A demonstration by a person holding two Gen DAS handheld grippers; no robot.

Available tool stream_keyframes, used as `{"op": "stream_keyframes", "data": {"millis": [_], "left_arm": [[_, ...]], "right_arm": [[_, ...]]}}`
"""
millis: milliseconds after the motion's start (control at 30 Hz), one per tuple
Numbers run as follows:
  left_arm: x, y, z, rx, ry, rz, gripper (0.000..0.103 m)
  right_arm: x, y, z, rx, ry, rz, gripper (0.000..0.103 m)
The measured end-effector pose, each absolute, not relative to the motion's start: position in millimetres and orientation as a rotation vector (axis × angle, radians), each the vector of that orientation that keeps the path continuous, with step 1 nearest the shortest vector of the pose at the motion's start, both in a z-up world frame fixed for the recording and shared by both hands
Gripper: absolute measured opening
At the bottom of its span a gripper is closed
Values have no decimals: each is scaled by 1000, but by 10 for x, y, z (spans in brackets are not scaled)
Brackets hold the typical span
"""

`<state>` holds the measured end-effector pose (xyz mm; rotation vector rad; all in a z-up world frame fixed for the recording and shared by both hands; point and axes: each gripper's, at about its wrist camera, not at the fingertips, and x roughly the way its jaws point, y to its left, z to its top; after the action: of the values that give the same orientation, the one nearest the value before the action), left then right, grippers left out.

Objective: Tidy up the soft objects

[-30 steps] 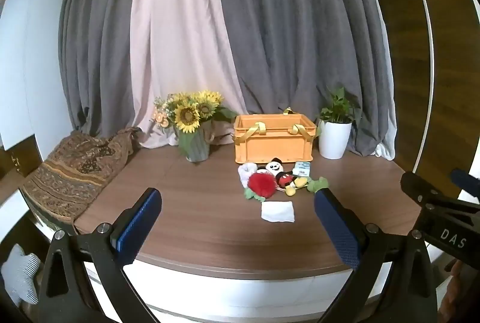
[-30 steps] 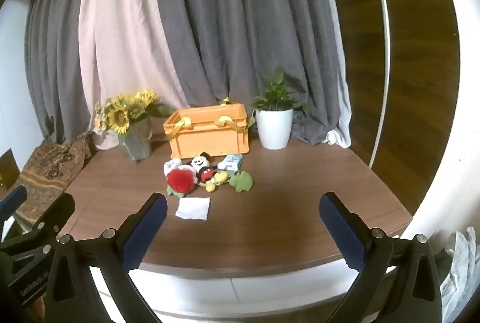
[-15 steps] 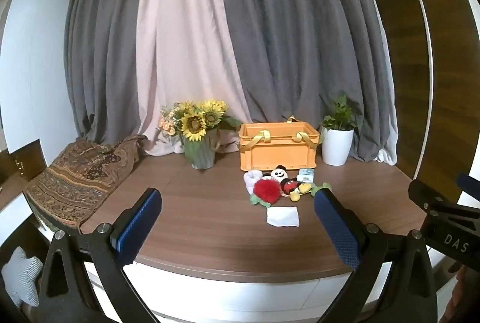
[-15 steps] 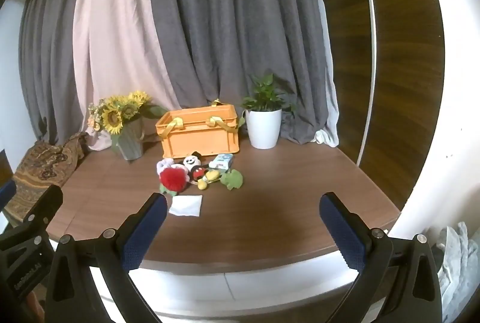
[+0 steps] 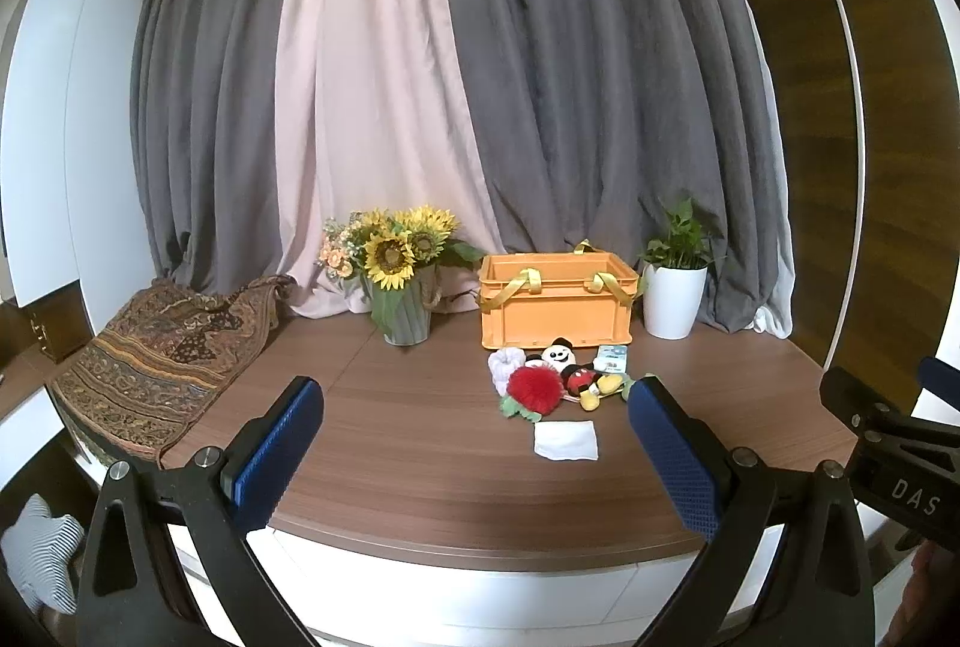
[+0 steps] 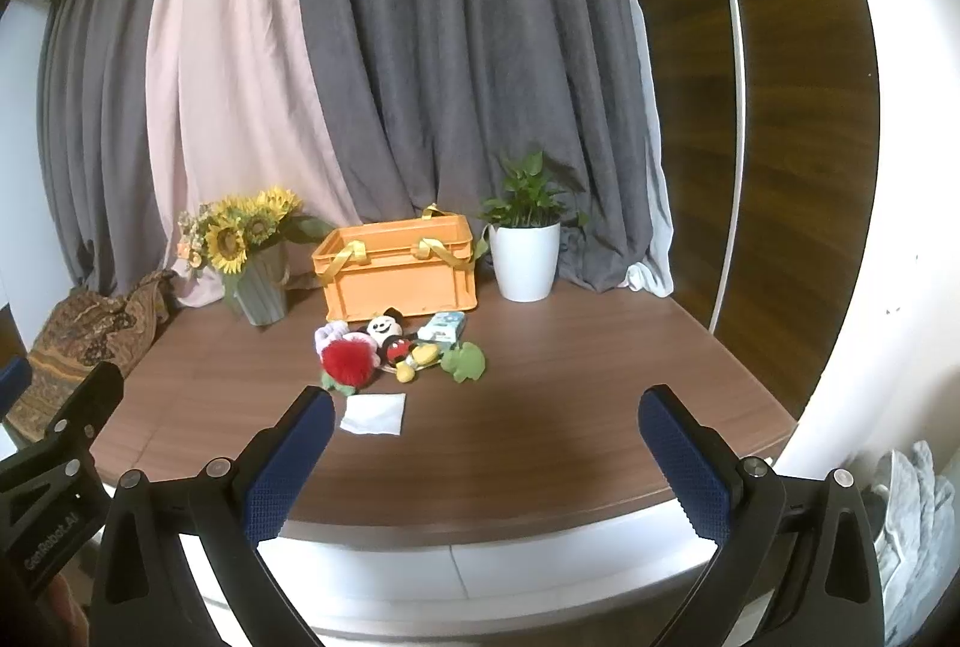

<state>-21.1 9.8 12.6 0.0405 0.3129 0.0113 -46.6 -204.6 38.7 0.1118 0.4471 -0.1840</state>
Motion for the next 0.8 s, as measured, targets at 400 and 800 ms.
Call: {"op": "stream_keyframes", "data": {"millis": [400, 800], "left_arm": [[-235, 126, 44, 33, 316, 7, 103], [-249, 137, 25, 33, 319, 0, 103]], "right_arm": [[-387, -2041, 401, 122, 460, -179, 103], [-397, -2010, 364, 125, 458, -181, 103]]}}
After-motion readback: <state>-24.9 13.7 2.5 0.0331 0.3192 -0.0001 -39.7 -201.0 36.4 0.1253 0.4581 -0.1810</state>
